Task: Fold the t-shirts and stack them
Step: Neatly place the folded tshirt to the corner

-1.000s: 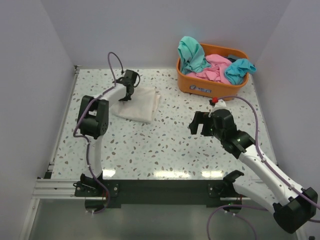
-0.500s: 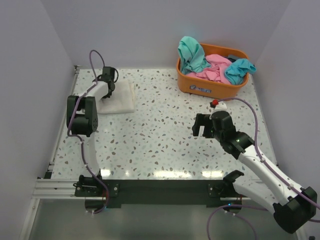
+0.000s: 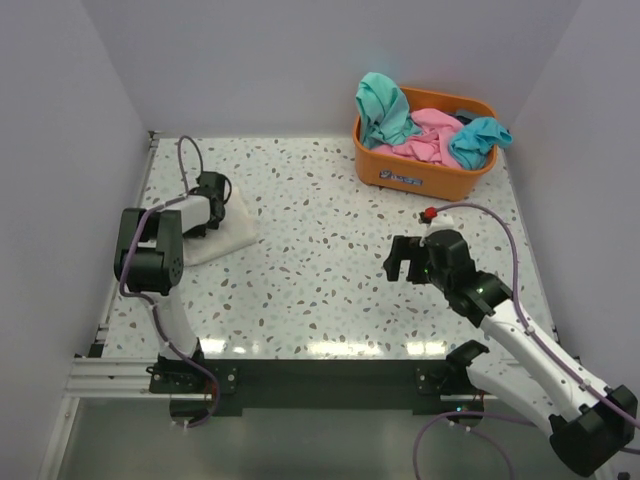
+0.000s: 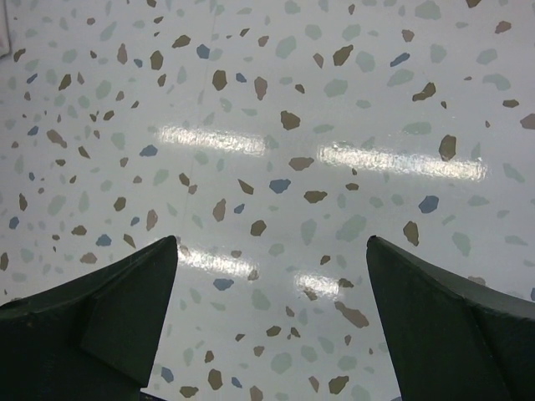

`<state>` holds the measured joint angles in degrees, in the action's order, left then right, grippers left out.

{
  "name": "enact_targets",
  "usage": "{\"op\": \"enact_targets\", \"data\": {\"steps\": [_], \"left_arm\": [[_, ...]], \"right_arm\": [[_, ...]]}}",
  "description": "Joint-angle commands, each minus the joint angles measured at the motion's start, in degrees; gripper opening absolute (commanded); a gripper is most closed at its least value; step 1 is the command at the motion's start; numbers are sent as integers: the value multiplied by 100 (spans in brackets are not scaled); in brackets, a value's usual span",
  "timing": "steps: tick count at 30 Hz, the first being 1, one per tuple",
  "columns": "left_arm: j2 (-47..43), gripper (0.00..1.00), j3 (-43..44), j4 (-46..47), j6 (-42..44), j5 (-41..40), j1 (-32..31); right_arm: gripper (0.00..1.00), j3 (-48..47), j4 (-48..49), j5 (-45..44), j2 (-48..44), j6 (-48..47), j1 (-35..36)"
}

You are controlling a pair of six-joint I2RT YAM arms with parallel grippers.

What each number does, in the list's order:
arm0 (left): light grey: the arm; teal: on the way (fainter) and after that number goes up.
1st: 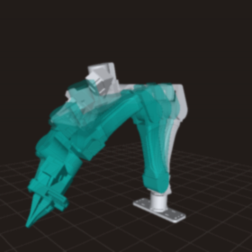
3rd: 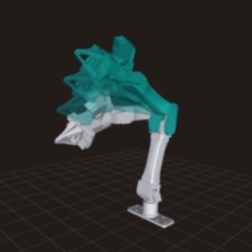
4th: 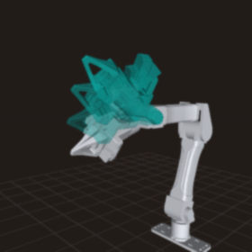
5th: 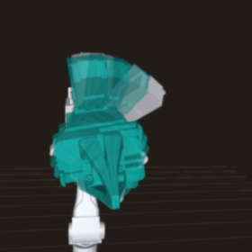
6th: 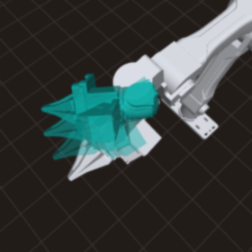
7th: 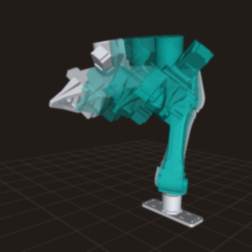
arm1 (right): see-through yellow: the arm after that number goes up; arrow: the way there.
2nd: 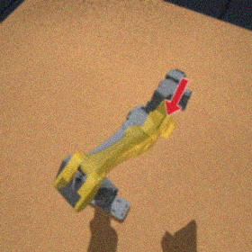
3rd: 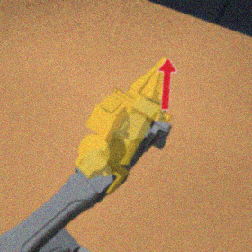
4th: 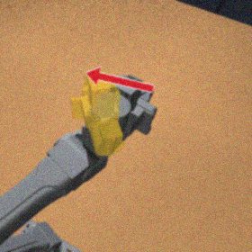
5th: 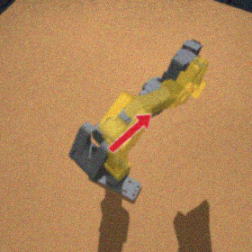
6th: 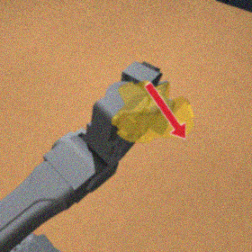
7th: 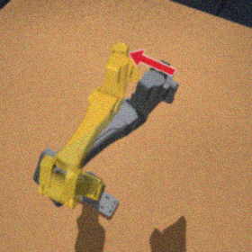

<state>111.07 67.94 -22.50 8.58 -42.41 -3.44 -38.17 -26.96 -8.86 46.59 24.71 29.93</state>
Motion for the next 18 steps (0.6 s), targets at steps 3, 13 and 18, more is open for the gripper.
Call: {"op": "enact_targets", "data": {"steps": [3, 13, 18], "left_arm": [[-323, 0, -300, -25, 93, -1119, 221], [345, 0, -309, 2091, 1418, -2035, 704], [627, 2, 17, 2627, 1857, -1972, 819]], "right_arm": [[99, 117, 288, 332, 25, -124, -23], [99, 135, 288, 271, 26, -177, -40], [99, 126, 261, 122, -10, -194, -40]]}}
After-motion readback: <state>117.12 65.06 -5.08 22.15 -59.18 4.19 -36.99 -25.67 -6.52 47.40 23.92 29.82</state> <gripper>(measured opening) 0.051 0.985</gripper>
